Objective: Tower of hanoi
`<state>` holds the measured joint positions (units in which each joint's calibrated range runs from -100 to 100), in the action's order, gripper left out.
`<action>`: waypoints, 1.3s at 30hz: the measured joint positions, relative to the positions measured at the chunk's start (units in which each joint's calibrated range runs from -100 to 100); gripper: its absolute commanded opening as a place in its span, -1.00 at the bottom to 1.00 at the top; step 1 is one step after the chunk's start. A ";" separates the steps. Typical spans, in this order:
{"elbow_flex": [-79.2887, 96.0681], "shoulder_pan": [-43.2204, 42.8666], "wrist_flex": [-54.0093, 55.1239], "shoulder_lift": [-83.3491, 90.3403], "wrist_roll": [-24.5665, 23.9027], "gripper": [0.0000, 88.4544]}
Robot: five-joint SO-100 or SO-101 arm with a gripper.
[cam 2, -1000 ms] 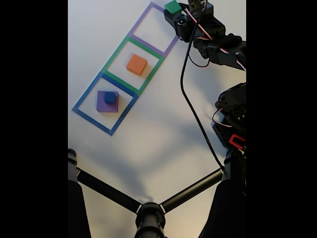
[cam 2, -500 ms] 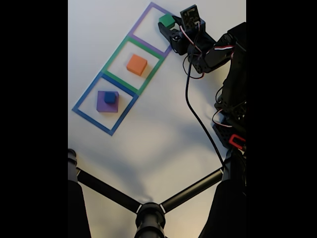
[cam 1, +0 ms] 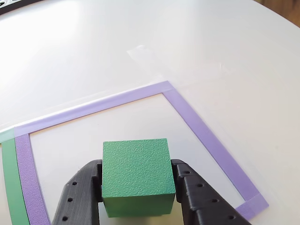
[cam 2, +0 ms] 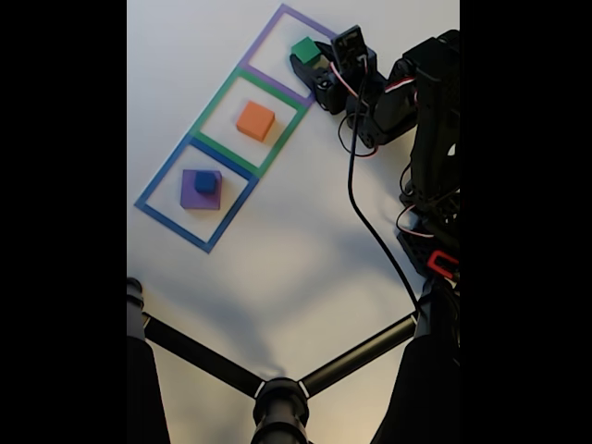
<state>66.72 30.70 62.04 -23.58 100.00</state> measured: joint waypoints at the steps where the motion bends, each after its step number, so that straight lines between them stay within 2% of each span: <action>1: -0.09 0.00 0.24 -0.17 0.00 -0.73; 6: -0.26 0.00 0.96 -1.09 0.00 -0.49; 17: -0.60 0.10 0.96 -0.76 0.00 -0.41; 20: -0.60 0.10 -1.91 2.19 0.00 -0.41; 24: -0.60 0.00 -11.24 9.92 0.00 -0.43; 25: -0.69 0.00 -13.80 12.19 0.00 -0.51; 27: -1.38 -0.20 -19.54 16.90 0.00 -0.83; 29: -2.67 -0.30 -26.48 22.11 0.00 -0.99; 39: -7.14 -2.70 -68.18 53.80 0.00 -1.00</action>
<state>59.59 28.01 -6.14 30.22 100.00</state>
